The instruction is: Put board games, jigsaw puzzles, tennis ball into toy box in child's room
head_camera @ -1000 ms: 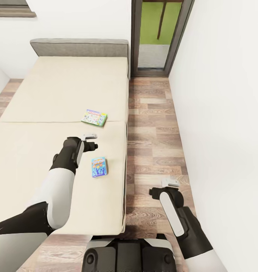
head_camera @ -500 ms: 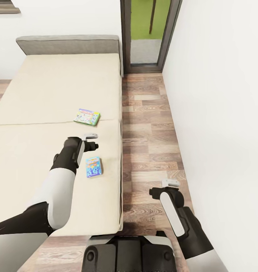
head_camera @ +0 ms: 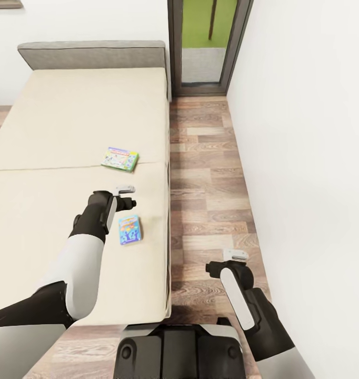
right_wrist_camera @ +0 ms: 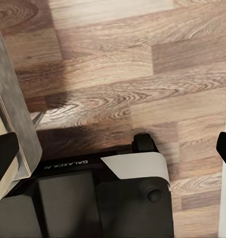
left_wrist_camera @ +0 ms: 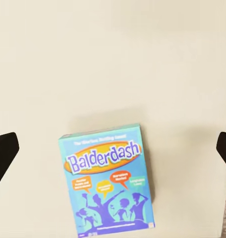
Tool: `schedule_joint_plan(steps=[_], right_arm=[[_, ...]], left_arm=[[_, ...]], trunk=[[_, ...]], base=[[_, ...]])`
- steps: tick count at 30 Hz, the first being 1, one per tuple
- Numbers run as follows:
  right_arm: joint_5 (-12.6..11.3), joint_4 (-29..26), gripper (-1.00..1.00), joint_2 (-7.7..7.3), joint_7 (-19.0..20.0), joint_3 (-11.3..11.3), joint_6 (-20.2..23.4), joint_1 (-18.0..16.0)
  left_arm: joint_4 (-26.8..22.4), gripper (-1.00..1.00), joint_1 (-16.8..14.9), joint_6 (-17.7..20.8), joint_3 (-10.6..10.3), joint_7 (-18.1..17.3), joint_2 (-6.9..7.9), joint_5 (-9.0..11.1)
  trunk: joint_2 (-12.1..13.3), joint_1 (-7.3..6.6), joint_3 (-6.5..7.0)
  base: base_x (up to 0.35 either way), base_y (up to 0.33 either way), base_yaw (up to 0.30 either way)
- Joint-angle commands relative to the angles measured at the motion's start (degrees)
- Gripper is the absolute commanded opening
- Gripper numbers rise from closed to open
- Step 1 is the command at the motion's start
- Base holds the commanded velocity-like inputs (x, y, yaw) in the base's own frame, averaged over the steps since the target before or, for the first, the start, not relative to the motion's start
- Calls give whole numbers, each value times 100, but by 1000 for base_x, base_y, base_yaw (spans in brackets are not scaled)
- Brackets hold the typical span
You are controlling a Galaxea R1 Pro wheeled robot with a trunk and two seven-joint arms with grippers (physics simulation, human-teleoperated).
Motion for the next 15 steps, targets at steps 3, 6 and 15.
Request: schedule_joint_plan(steps=[3,6,15], right_arm=[[-53,4,100,6,-61,6,20,-7],[-51,14,100,3,-55,4,20,-9],[-71,24,100,-1,-45,4,12,-9]], left_arm=[[-7,100,-5,14,29,-37,-7,-52],[-7,100,-5,8,29,-35,-6,-51],[-7,100,-5,2,29,-30,-6,-50]], trunk=[[-10,3,-36],[-10,3,-64],[-10,3,-148]], base=[[0,0,95],[0,0,98],[0,0,27]])
